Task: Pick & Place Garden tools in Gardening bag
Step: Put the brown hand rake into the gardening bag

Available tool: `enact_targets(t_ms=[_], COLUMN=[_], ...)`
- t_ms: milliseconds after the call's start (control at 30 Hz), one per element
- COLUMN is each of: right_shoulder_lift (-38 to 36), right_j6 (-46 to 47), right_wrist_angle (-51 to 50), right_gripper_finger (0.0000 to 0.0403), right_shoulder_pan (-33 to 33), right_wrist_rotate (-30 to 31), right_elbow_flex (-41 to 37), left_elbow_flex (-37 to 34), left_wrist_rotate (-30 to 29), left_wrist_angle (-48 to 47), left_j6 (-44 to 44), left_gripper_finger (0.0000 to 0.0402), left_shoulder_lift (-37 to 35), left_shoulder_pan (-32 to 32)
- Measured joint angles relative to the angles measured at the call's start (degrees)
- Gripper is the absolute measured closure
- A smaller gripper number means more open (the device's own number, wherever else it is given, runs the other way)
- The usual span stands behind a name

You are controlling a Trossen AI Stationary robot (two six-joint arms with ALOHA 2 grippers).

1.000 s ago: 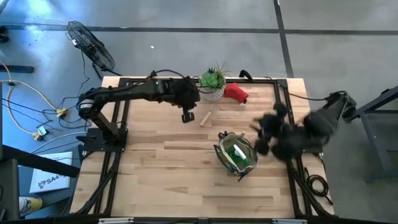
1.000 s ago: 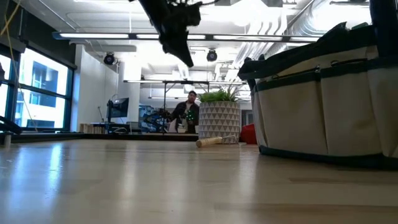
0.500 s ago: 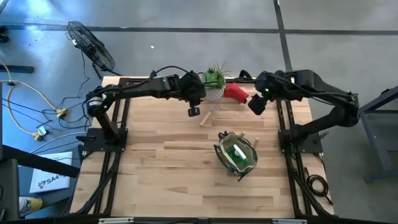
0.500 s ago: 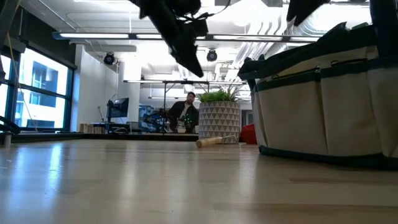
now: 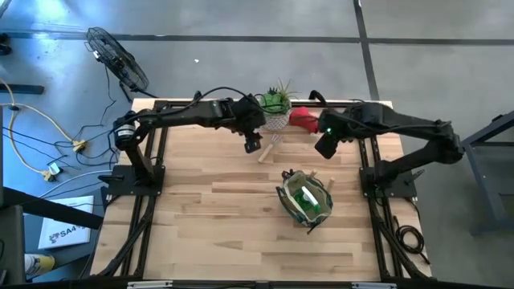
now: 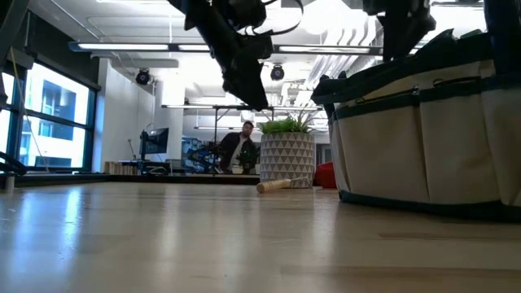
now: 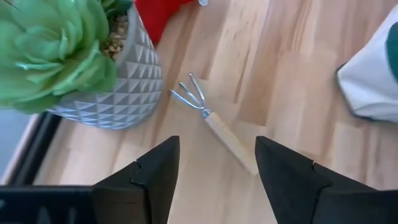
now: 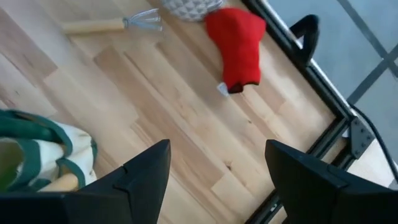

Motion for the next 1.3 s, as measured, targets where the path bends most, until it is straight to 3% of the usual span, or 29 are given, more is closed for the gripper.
enact_targets(t_ms=[267, 567, 833, 1033, 1300], right_shoulder_lift=[0.0, -1.3, -1.2, -1.2, -1.2], right_j6=[3.4, 10.4, 12.5, 13.2, 15.1], right_wrist_angle=[2.9, 2.1, 2.2, 2.2, 2.2], right_gripper_finger=[0.0149, 0.0149, 0.0149, 0.0149, 0.0149], right_shoulder_pan=[3.2, 8.0, 12.1, 14.6, 16.2], right_wrist_rotate=[0.0, 0.2, 1.1, 3.4, 3.6], right_elbow_flex=[-2.7, -2.7, -2.7, -2.7, -2.7], left_elbow_flex=[0.0, 0.0, 0.0, 0.1, 0.7], left_wrist_rotate=[2.0, 4.5, 2.5, 2.5, 4.4], left_wrist_angle=[1.1, 0.9, 4.6, 6.4, 3.2], left_j6=[-11.2, -10.2, -9.2, -16.1, -16.4], left_gripper_finger=[0.0194, 0.0194, 0.0194, 0.0194, 0.0194], left_shoulder_lift=[0.1, 8.2, 13.6, 14.1, 15.2], left_shoulder_pan=[-0.8, -2.4, -2.2, -2.3, -2.2])
